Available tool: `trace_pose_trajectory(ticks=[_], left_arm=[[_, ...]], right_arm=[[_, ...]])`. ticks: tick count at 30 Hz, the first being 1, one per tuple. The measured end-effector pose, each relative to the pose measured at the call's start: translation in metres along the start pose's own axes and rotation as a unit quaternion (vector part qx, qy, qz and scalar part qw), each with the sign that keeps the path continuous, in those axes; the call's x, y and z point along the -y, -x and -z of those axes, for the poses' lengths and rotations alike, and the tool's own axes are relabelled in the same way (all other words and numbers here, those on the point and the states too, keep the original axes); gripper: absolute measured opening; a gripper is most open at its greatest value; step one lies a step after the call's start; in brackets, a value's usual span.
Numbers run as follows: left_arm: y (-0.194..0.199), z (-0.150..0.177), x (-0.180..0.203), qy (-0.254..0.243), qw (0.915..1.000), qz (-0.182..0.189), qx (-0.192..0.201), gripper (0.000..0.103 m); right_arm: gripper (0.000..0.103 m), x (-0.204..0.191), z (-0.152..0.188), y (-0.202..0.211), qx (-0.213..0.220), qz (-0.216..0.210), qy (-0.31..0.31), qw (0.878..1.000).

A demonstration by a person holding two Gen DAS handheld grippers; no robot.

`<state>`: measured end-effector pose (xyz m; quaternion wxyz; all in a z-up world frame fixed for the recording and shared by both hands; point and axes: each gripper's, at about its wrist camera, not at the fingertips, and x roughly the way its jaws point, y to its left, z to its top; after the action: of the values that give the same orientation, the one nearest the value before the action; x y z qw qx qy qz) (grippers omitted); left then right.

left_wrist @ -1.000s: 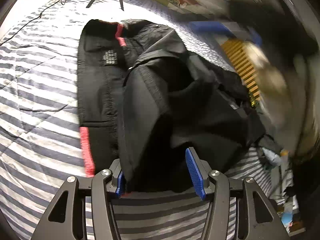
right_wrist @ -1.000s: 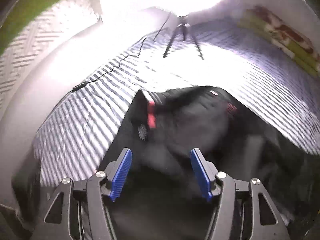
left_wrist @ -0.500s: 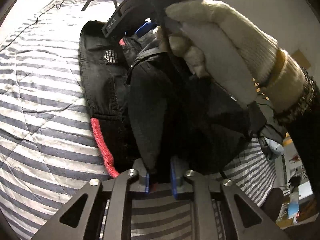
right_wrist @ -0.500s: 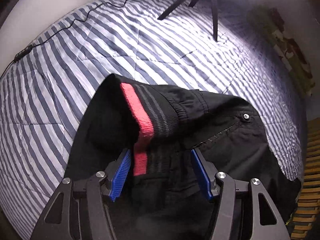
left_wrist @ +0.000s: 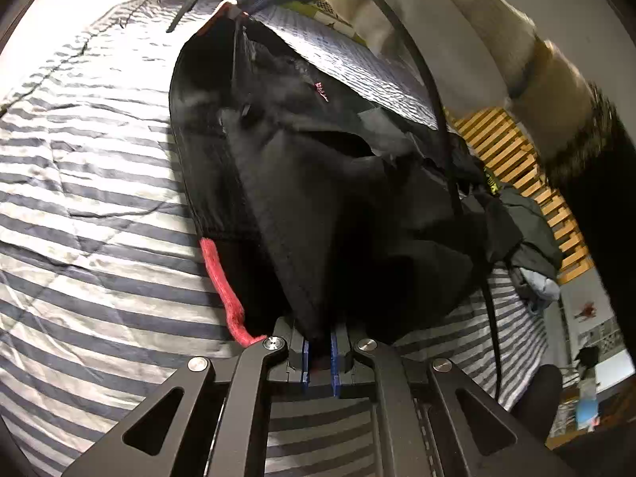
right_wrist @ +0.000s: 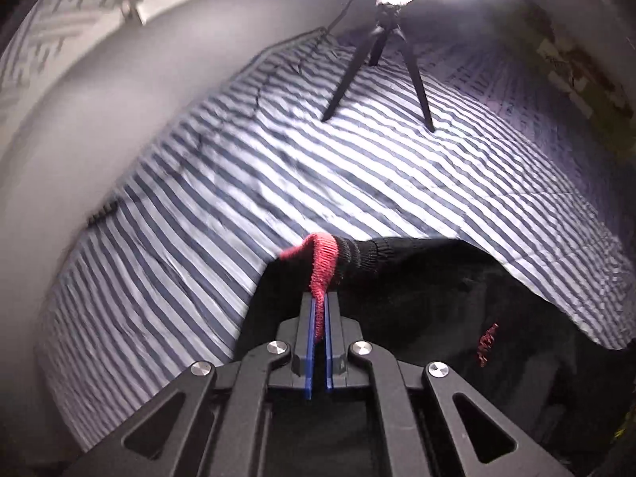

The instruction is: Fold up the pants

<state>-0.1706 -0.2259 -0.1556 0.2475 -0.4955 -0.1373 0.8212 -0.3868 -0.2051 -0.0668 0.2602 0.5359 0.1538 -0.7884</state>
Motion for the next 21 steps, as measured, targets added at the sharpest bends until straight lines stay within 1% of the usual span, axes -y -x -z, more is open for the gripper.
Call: trace_pose_trajectory(ticks=[3,8,10,12,14,15,16,17,18,19,20,21], left_arm=[[0.002,0.003,-0.011,0.016,0.9999,-0.005,0.001,0.006],[-0.006,0.01,-0.028,0.036,0.9991,-0.017,-0.015,0.005],[-0.001,0.011,-0.032,0.039,0.9991,-0.016,-0.009,0.005],[0.011,0.011,-0.039,0.046,0.9988,-0.015,0.005,0.005],[0.015,0.01,-0.046,0.06,0.9979,-0.019,0.015,0.005],[0.014,0.01,-0.05,0.07,0.9974,-0.015,0.013,0.005],[0.01,0.009,-0.052,0.076,0.9971,-0.005,0.004,0.006],[0.009,0.008,-0.052,0.082,0.9966,-0.005,0.001,0.008],[0.009,0.007,-0.053,0.086,0.9962,-0.011,0.003,0.011],[0.01,0.005,-0.055,0.09,0.9959,-0.014,0.001,0.022],[0.011,0.005,-0.056,0.096,0.9953,-0.011,0.002,0.04],[0.015,0.005,-0.058,0.101,0.9948,-0.006,0.009,0.05]], right_arm=[[0.003,-0.02,-0.015,-0.004,0.009,0.004,0.022,1.0],[0.003,-0.045,-0.035,-0.044,0.0,-0.007,0.033,0.999],[0.003,-0.053,-0.038,-0.057,-0.001,-0.019,0.028,0.999],[0.002,-0.061,-0.041,-0.063,0.003,-0.034,0.029,0.999],[0.0,-0.069,-0.047,-0.061,0.024,-0.051,0.032,0.998],[0.0,-0.072,-0.048,-0.059,0.036,-0.055,0.035,0.997],[0.0,-0.075,-0.051,-0.057,0.045,-0.039,0.041,0.997],[0.002,-0.076,-0.051,-0.054,0.044,-0.03,0.044,0.998],[0.011,-0.074,-0.051,-0.05,0.037,-0.036,0.045,0.998],[0.016,-0.07,-0.049,-0.045,0.033,-0.043,0.042,0.998],[0.021,-0.063,-0.044,-0.033,0.041,-0.039,0.041,0.998],[0.022,-0.054,-0.037,-0.016,0.055,-0.029,0.042,0.997]])
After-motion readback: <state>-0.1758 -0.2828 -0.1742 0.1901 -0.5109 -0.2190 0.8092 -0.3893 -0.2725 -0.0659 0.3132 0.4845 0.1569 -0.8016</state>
